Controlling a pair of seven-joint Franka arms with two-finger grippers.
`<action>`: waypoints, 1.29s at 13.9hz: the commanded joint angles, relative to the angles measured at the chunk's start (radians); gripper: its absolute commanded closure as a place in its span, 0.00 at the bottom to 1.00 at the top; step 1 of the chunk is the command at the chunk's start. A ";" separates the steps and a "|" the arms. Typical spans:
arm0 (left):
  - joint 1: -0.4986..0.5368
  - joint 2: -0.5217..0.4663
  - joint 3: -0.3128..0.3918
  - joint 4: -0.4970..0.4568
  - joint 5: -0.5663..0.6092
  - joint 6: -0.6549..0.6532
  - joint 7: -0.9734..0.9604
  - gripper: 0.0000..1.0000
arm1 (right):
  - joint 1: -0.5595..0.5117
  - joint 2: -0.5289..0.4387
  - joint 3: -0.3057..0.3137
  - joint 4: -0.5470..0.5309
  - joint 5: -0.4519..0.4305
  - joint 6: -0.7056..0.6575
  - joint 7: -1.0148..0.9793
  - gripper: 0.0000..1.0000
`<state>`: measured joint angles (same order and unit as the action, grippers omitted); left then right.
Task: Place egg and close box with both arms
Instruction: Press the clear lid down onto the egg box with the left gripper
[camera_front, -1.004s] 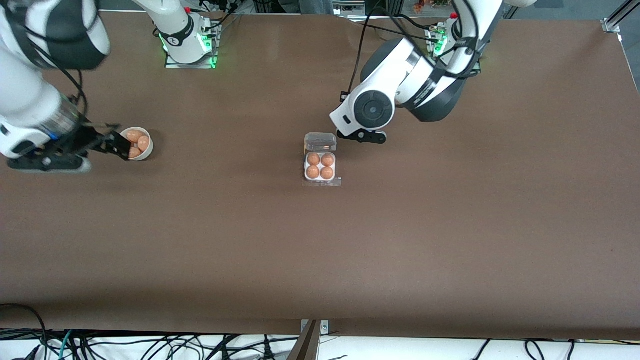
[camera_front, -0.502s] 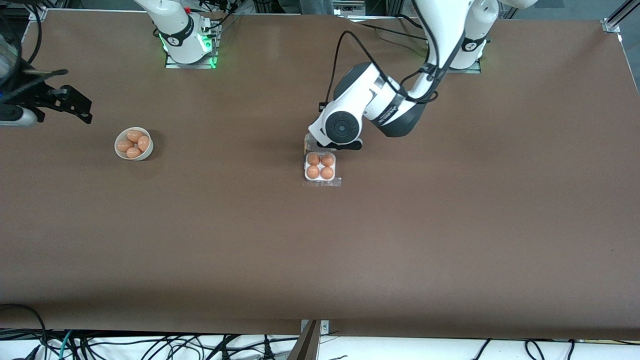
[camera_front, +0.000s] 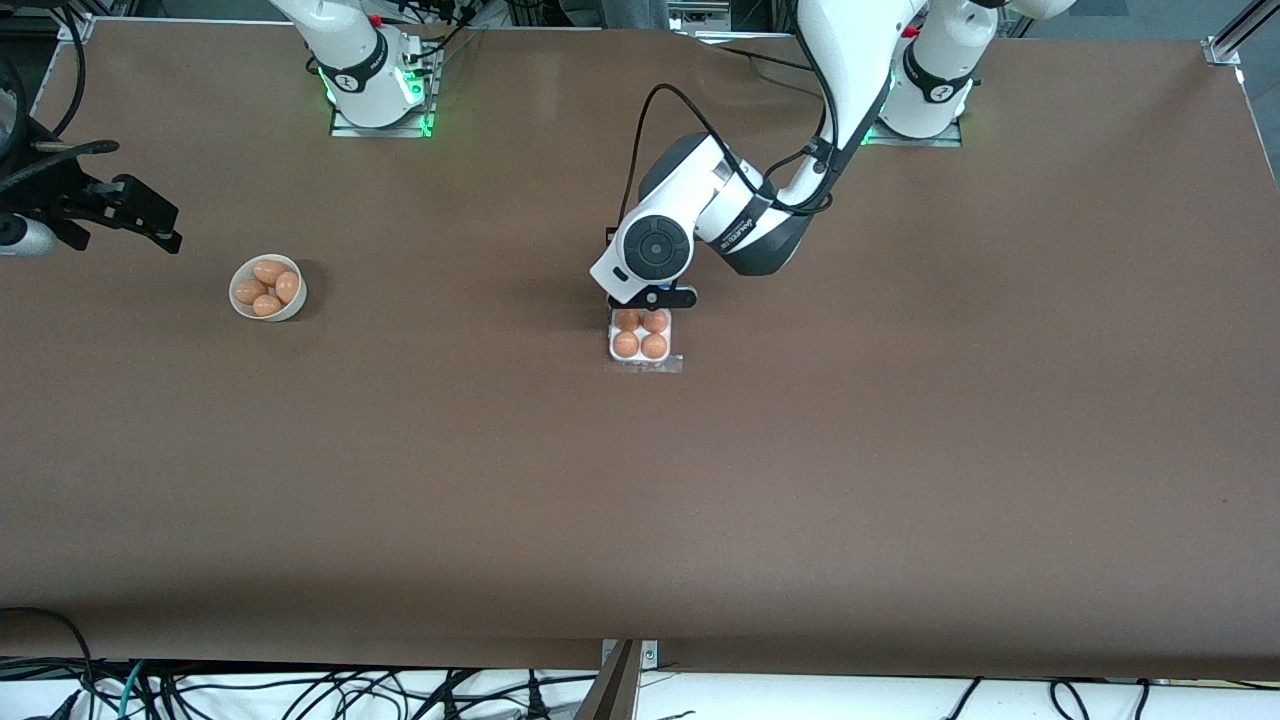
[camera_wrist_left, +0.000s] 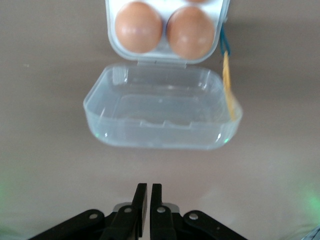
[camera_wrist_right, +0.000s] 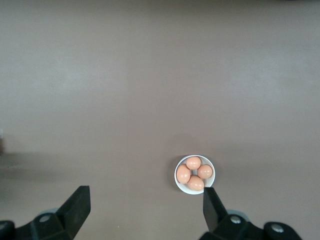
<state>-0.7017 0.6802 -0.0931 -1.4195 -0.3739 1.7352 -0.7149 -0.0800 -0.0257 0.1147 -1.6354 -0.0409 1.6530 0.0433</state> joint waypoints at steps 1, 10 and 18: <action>-0.009 0.021 0.015 0.031 -0.019 0.032 -0.018 0.90 | -0.021 0.032 0.017 0.011 0.016 0.010 0.010 0.00; 0.002 0.036 0.056 0.047 -0.007 0.104 -0.011 0.90 | -0.020 0.030 0.019 0.011 0.016 -0.007 0.010 0.00; 0.002 0.007 0.205 0.105 0.024 0.093 0.000 0.27 | -0.018 0.032 0.020 0.011 0.016 -0.007 0.009 0.00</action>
<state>-0.6944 0.7021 0.0616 -1.3342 -0.3714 1.8462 -0.7222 -0.0814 0.0080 0.1191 -1.6353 -0.0401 1.6566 0.0439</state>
